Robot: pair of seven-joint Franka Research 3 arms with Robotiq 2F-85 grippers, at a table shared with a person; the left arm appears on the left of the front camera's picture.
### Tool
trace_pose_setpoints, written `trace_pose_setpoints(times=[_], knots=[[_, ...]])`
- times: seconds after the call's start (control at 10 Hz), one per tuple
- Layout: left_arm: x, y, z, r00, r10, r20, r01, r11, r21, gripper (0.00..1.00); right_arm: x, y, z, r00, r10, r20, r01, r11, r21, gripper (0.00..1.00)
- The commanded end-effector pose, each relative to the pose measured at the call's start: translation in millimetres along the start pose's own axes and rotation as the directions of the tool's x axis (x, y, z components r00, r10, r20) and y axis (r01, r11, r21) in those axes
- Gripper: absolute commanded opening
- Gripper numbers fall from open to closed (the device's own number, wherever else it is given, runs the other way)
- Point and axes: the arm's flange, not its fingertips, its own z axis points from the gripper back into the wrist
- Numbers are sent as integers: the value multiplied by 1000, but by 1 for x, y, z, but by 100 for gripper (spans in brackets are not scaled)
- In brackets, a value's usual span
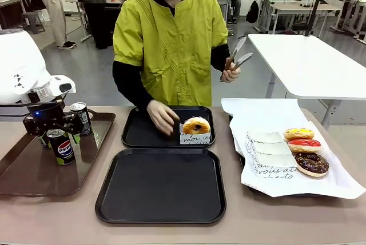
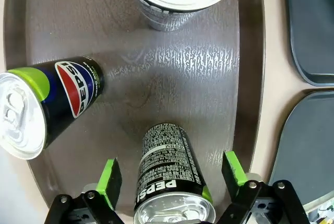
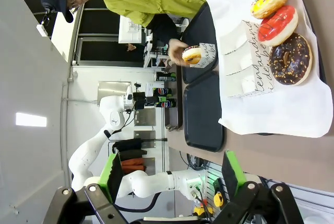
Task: Set up donuts and drinks on trays.
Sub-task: Pick up one Pepsi coke and place it on the Flat Tray.
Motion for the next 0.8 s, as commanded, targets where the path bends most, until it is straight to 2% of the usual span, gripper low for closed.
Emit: trace_pose_setpoints(times=[0.0,0.1,0.2,0.3,0.4,0.6,0.7], knots=[[-3,-3,-5,1000,-6,17,6,1000,27,100,0,1,0,1000,3,-2,-3,1000,2,100],[-8,-4,-4,1000,-13,14,13,999,36,97,0,1,0,1000,3,-2,-3,1000,2,100],[-10,-5,-2,1000,-16,12,16,999,44,49,0,1,0,1000,3,-2,-3,1000,2,100],[-11,-5,0,1000,-18,11,17,999,47,38,0,1,0,1000,3,-2,-3,1000,2,100],[-11,-5,1,1000,-18,11,17,999,45,0,0,1,0,1000,3,-2,-3,1000,2,100],[-10,-6,0,1000,-11,6,11,999,47,0,0,1,0,1000,3,-2,-3,1000,2,100],[-10,-6,0,1000,-9,6,9,999,48,17,0,1,0,1000,3,-2,-3,1000,2,100]])
